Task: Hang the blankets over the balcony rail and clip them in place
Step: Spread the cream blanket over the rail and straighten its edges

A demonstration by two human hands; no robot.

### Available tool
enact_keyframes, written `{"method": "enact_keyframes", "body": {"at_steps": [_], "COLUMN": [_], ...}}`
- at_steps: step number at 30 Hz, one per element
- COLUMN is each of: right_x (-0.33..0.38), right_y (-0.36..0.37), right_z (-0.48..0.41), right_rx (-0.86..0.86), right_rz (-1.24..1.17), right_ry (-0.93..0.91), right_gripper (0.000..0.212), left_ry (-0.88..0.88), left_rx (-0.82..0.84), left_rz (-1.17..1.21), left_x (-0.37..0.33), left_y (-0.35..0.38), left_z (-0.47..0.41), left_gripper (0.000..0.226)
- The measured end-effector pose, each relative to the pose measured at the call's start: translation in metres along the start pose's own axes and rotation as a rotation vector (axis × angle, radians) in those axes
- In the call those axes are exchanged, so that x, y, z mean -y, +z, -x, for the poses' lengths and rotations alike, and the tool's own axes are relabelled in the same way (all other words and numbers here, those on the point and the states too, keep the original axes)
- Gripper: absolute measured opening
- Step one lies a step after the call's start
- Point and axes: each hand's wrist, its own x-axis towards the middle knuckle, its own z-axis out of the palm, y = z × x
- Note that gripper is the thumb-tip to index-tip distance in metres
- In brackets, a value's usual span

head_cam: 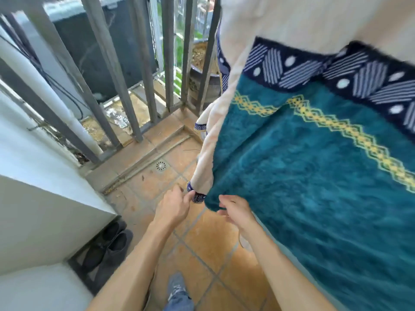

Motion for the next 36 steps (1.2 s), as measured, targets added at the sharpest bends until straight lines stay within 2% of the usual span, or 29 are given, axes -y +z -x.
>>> {"method": "enact_keyframes", "body": {"at_steps": [6,9,13,16,18,22,25,29,32,36], "right_x": [0.031,0.042,0.057,0.070,0.079,0.104,0.136,0.191,0.237,0.293], "right_y": [-0.071,-0.105,-0.140,-0.164,-0.182,-0.213,-0.226,-0.230,-0.222,-0.202], "right_z": [0.114,0.168,0.227,0.263,0.282,0.301,0.298,0.287,0.276,0.261], "right_rx": [-0.036,-0.055,-0.078,-0.092,-0.105,-0.155,-0.217,-0.311,-0.390,-0.518], "right_rz": [0.126,0.190,0.180,0.162,0.162,0.172,0.188,0.208,0.211,0.245], "right_ry": [-0.305,-0.418,-0.553,-0.666,-0.724,-0.792,-0.831,-0.886,-0.901,-0.880], "right_gripper": [0.033,0.035,0.034,0.030,0.031,0.030,0.033,0.039,0.045,0.068], "left_ry": [0.172,0.272,0.400,0.445,0.469,0.517,0.586,0.729,0.787,0.826], "left_rx": [-0.133,-0.228,-0.335,-0.413,-0.418,-0.425,-0.500,-0.659,-0.690,-0.780], "left_rz": [-0.044,-0.006,0.195,0.350,0.386,0.359,0.351,0.358,0.336,0.229], "left_x": [-0.103,-0.162,-0.225,-0.253,-0.271,-0.312,-0.346,-0.381,-0.401,-0.408], "left_y": [-0.081,-0.125,-0.166,-0.184,-0.196,-0.225,-0.250,-0.290,-0.312,-0.325], "left_z": [0.095,0.145,0.202,0.217,0.221,0.214,0.194,0.157,0.134,0.112], "left_gripper": [0.054,0.043,0.025,0.024,0.028,0.052,0.059,0.046,0.043,0.020]}}
